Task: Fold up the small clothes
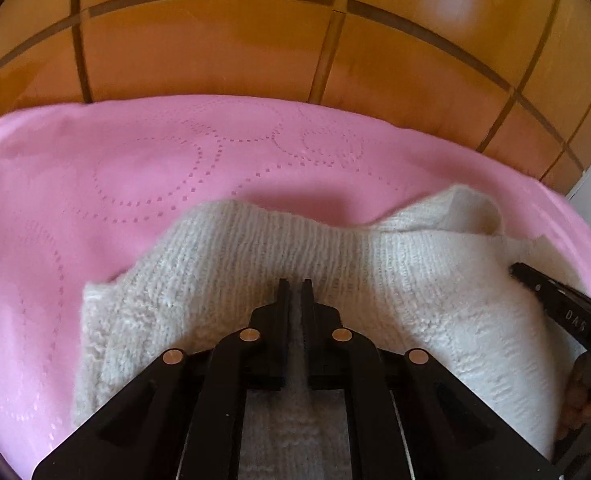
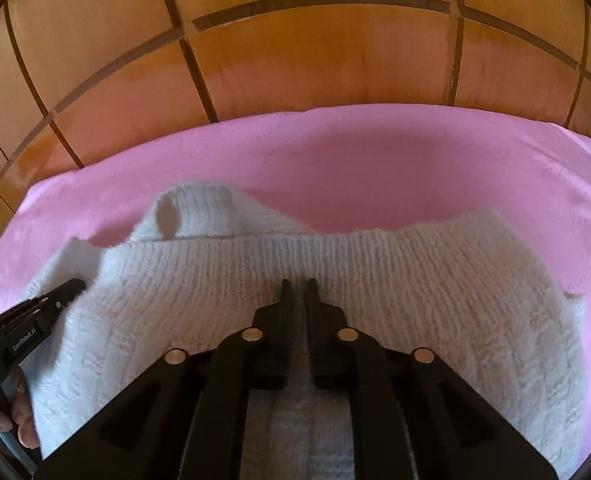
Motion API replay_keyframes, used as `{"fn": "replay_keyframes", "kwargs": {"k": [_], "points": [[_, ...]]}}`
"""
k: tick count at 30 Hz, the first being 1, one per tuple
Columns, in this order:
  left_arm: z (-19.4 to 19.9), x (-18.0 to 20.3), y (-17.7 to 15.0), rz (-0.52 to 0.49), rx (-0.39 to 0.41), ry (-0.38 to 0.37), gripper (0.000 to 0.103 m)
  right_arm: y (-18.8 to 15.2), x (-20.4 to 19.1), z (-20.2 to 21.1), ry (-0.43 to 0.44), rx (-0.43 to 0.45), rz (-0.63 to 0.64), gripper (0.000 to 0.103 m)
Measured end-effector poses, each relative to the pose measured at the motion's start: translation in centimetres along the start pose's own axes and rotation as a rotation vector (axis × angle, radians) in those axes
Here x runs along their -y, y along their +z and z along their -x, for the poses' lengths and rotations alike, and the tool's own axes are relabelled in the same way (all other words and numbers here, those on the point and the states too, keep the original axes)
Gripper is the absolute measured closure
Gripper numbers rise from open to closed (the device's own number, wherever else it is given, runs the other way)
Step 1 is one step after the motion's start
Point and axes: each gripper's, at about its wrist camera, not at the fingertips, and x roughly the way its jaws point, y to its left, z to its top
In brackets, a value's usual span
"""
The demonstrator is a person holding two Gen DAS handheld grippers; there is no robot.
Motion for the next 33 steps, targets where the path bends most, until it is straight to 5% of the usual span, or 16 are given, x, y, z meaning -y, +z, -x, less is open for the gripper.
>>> {"fn": "replay_keyframes", "kwargs": {"k": [1,2,7,12,16,20,26,30,33], "points": [[0.8,-0.2,-0.1,0.004,0.009,0.0,0.094,0.0,0.1,0.9,0.002,0.014,-0.004,0.058],[1.4,-0.4,-0.3,0.004,0.019,0.009,0.083,-0.2,0.5,2.3,-0.002,0.045,-0.01,0.051],[6.3,-1.4,-2.8,0.024,0.103,0.01,0.061,-2.4,2.4,7.1,0.012,0.084,-0.005,0.048],[7.1,-2.2,-6.8,-0.002,0.088,0.063,0.061,-5.8,6.6,7.4,-0.079,0.036,-0.066,0.047],[7.2,-2.5,-7.0,0.015,0.085,0.073,0.06,-6.8,9.2,7.4,-0.01,0.062,-0.168,0.047],[10.3,-1.9,-6.9,0.034,0.124,0.048,0.055,-6.4,6.6,9.5,-0.052,0.097,-0.119,0.041],[11.5,-0.7,-9.6,0.01,0.125,0.059,0.052,-8.4,0.4,12.3,0.031,0.143,0.039,0.033],[10.0,-1.2,-11.4,0.055,0.075,0.117,0.052,-11.7,-2.4,8.5,-0.021,0.015,0.133,0.024],[11.6,-0.5,-11.7,0.029,0.108,0.138,0.051,-13.0,-2.1,8.0,-0.021,0.065,0.12,0.021]]}}
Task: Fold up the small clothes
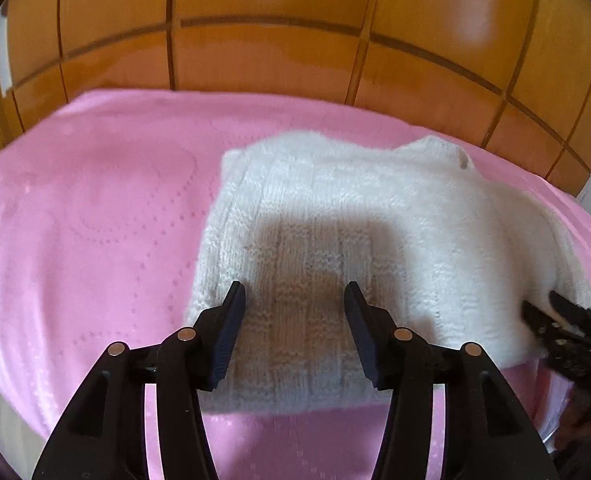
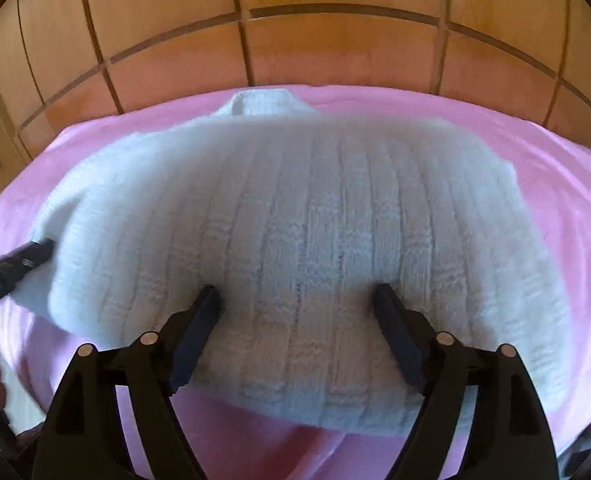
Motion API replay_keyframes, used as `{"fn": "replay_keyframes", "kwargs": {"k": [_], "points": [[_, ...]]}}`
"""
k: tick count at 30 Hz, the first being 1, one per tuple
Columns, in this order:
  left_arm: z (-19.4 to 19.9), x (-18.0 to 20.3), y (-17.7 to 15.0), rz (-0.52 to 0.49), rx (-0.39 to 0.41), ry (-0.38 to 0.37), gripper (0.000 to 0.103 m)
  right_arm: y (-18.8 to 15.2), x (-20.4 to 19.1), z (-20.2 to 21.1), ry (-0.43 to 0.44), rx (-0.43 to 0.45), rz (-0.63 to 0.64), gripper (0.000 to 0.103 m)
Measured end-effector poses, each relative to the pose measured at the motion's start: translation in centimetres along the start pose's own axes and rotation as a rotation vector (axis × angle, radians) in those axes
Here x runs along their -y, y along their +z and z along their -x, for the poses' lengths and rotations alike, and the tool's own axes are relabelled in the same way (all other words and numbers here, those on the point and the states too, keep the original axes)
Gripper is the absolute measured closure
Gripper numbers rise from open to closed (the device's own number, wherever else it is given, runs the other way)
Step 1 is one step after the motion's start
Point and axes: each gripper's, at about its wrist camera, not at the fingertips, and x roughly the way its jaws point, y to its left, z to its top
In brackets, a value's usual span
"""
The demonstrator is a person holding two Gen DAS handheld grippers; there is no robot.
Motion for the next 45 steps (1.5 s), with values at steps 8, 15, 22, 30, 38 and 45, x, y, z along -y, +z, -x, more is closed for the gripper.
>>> {"fn": "replay_keyframes", "kwargs": {"k": [8,15,22,30,38,45], "points": [[3.5,-0.5,1.1,-0.003,0.093,0.007,0.038,0.5,0.0,-0.5,0.023,-0.024,-0.018,0.009],[3.3,-1.5,1.9,0.005,0.089,0.017,0.038,0.4,0.2,-0.5,0.037,-0.027,-0.027,0.004],[1.0,-4.2,3.2,0.089,0.01,-0.013,0.038,0.2,0.1,-0.5,0.045,-0.012,-0.021,0.003],[-3.9,-9.6,8.0,0.316,-0.1,-0.169,0.038,0.0,0.2,-0.4,0.05,0.001,-0.021,0.002],[-9.3,-6.5,9.2,0.239,-0.184,-0.145,0.082,-0.2,0.1,-0.2,0.044,0.014,-0.02,0.002],[-9.4,-4.5,8.4,0.154,-0.073,0.064,0.084,0.1,0.1,0.0,0.049,-0.006,-0.017,0.002]]}}
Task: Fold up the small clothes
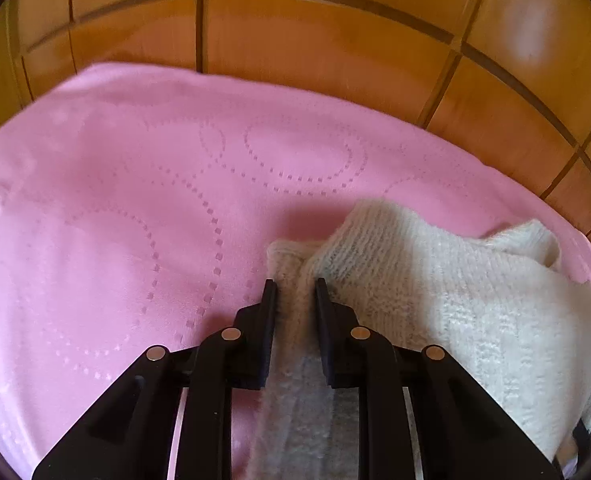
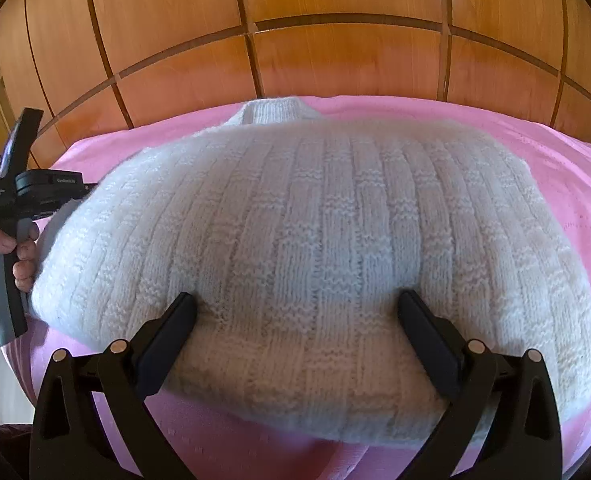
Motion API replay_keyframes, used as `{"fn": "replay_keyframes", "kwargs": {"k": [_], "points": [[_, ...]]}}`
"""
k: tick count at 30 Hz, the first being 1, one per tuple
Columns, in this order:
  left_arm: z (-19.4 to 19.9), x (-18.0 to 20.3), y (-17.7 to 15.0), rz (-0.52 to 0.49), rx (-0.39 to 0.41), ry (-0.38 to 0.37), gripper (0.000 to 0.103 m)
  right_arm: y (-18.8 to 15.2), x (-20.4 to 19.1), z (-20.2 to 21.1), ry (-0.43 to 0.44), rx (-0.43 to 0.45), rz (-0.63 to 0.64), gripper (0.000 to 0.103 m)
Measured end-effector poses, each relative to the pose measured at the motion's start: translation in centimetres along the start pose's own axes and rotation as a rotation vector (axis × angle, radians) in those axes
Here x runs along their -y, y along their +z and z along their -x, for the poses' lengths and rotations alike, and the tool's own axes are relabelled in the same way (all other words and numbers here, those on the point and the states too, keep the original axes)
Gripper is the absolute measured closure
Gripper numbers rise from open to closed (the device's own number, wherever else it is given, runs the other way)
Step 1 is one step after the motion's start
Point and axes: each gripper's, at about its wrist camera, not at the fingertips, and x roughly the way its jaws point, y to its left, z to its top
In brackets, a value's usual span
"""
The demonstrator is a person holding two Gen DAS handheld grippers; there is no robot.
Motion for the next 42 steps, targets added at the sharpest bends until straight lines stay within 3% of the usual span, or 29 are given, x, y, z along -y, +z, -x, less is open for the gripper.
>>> {"fn": "replay_keyframes", "kwargs": {"k": [3,5,8,11,13,15,19,25,28,33,37,42], "points": [[3.3,0.1,-0.2,0.017,0.065,0.001,0.076,1.0,0.3,0.9,0.039,-0.036,-0.007,0.003],[5.4,0.3,-0.9,-0.001,0.117,-0.016,0.06,2.0,1.0,2.1,0.071,-0.012,-0.039,0.003],[7.5,1.9,-2.2,-0.071,0.166,-0.053,0.057,4.5,3.2,3.1,0.079,0.039,-0.103,0.003],[7.6,3.6,-4.0,-0.145,0.139,-0.086,0.057,6.5,5.6,2.2,0.067,0.034,-0.158,0.003],[7.0,4.6,-5.2,-0.184,0.106,-0.088,0.057,7.5,8.2,0.0,0.03,-0.027,-0.222,0.003],[5.9,5.4,-6.2,-0.219,0.055,-0.051,0.051,7.6,10.8,-2.5,-0.029,-0.097,-0.269,0.003],[5.6,5.6,-6.5,-0.219,0.057,-0.035,0.05,7.7,11.6,-3.5,-0.047,-0.083,-0.252,0.002],[6.9,5.5,-6.6,-0.192,0.056,-0.042,0.045,7.3,11.3,-1.4,-0.034,-0.037,-0.249,0.002],[7.6,5.8,-6.9,-0.2,0.068,-0.045,0.033,7.2,12.0,0.6,-0.028,0.001,-0.278,0.002],[8.2,5.9,-7.4,-0.201,0.069,-0.057,0.033,5.1,15.1,2.3,-0.038,-0.011,-0.385,0.002],[8.7,5.8,-7.8,-0.205,0.077,-0.063,0.025,1.8,17.0,2.7,0.023,-0.045,-0.484,0.002],[9.0,5.9,-8.2,-0.217,0.095,-0.032,0.025,-0.2,16.9,4.3,0.112,-0.012,-0.516,0.002]]}}
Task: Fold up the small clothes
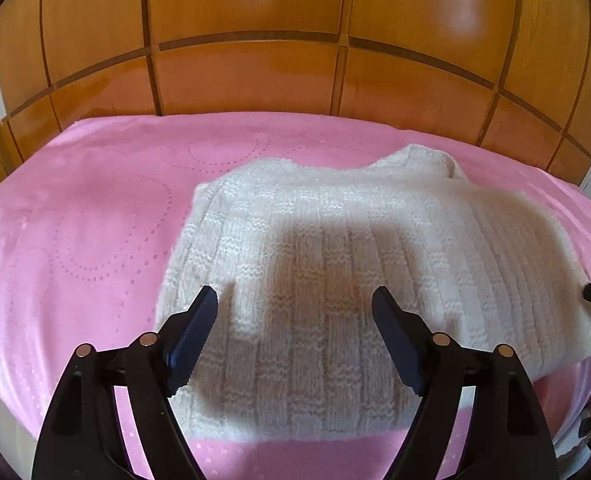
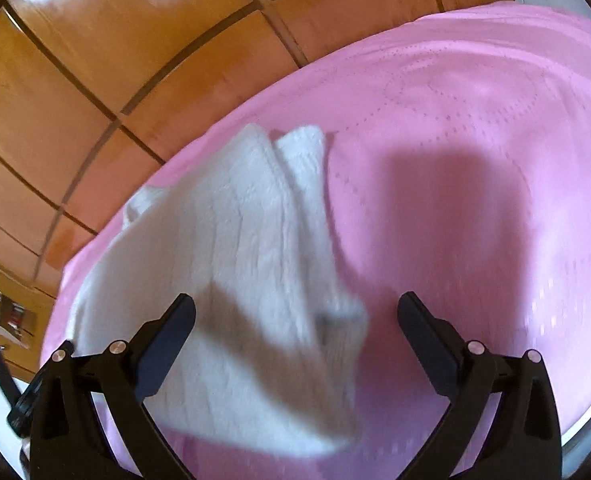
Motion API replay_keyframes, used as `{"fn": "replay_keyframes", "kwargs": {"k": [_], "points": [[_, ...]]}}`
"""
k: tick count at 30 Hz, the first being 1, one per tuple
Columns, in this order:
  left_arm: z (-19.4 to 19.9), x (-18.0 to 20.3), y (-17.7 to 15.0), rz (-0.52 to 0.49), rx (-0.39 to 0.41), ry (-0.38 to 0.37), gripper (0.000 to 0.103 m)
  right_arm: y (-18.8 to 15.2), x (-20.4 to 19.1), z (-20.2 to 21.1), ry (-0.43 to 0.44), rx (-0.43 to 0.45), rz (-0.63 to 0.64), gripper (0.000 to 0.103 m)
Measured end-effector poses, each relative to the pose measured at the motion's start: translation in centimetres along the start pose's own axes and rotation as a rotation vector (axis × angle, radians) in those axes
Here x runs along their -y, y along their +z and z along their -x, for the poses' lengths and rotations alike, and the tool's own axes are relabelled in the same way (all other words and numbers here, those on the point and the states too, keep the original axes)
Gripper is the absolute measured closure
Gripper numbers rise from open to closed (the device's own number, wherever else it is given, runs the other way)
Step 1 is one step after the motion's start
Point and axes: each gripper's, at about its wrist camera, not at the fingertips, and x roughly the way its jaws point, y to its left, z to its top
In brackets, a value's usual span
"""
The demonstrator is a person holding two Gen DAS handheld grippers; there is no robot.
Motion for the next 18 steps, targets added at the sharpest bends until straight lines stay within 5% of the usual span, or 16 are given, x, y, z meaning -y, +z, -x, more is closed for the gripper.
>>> {"fn": "replay_keyframes", "kwargs": {"k": [5,9,12,18], "points": [[0.4,0.4,-0.3,0.001,0.002,-0.023,0.025,-0.9,-0.2,0.3,0.125,-0.029,-0.063,0.007],[0.6,0.8,-0.6,-0.001,-0.022,-0.061,0.025,-1.1,-0.1,0.1,0.091,-0.013,-0.076,0.039],[0.7,1.3,-0.7,-0.012,-0.038,-0.071,0.025,-1.2,0.6,0.2,0.107,-0.01,-0.091,0.05],[0.4,3.0,-0.6,-0.056,-0.069,-0.095,0.025,-1.3,2.2,0.8,0.199,-0.062,-0.119,0.051]]}}
